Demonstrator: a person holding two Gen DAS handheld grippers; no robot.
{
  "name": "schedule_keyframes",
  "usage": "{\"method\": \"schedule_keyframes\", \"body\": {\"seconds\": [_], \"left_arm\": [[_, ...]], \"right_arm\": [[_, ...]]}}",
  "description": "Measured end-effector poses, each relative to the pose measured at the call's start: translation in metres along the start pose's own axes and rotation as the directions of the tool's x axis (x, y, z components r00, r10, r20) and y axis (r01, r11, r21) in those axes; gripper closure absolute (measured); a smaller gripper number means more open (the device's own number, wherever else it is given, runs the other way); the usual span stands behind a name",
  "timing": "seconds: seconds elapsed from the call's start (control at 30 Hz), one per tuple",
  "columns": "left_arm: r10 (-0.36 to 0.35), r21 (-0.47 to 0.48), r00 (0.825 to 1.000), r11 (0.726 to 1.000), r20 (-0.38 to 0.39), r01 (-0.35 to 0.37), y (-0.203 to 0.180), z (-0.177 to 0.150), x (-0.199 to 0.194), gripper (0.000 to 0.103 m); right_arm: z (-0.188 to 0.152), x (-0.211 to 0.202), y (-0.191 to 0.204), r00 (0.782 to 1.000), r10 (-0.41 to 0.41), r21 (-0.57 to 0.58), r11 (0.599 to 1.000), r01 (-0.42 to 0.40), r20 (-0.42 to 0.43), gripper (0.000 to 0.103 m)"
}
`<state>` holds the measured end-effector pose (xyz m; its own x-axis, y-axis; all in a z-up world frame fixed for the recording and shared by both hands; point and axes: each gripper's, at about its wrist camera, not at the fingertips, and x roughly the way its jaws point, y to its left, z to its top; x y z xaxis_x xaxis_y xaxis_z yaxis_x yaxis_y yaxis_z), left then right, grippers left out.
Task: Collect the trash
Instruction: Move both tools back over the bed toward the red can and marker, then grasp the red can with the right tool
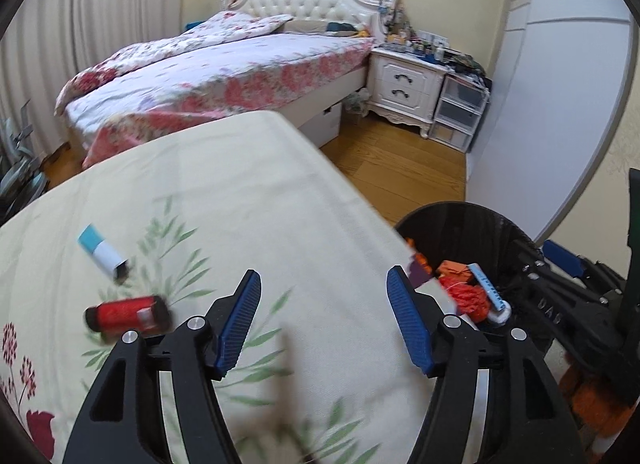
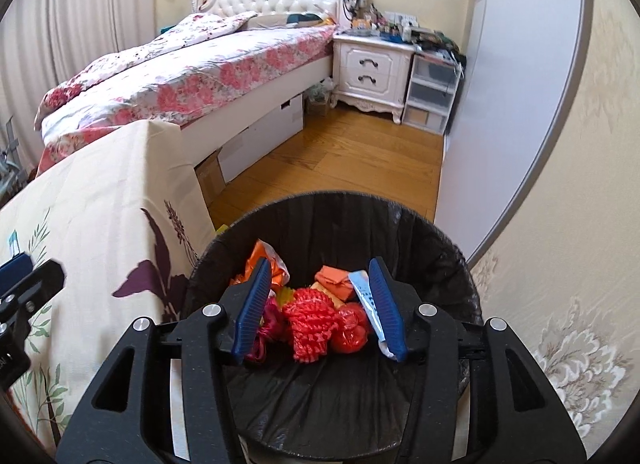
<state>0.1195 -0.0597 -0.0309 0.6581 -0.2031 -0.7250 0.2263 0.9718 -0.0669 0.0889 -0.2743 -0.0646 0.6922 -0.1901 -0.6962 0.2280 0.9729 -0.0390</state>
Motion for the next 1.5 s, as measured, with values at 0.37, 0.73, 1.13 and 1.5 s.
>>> {"method": "schedule_keyframes", "body": {"seconds": [0.37,0.73,1.13,1.5], "left_arm": [[0.088,-0.101,0.996,0.991,-0.010,-0.089,0.051,-0.013,-0.019,0.039],[0.188,-0.191,0.981,0.962,-0.041,-0.193,0.114,-0.037,-0.040,0.039],[0.276,-0.311,0.957,0.905,-0.086,-0.289,0.182,-0.067,-0.061,0.039],[0.285,-0.340,0.955,0.893,-0.079,-0.294,0.198,-0.075,-0.073,0.039]], "right_arm": [[0.013,-0.011,0.041,0.993,0.119,-0.062,0.991,-0.118,0.001,0.049],[0.018,0.000,0.152,0.924,0.358,-0.202,0.903,-0.379,-0.135,0.048],[0.013,0.000,0.215,0.904,0.384,-0.273,0.864,-0.423,-0.186,0.047],[-0.017,-0.030,0.221,0.893,0.399,-0.338,0.827,-0.449,-0.210,0.041]]}}
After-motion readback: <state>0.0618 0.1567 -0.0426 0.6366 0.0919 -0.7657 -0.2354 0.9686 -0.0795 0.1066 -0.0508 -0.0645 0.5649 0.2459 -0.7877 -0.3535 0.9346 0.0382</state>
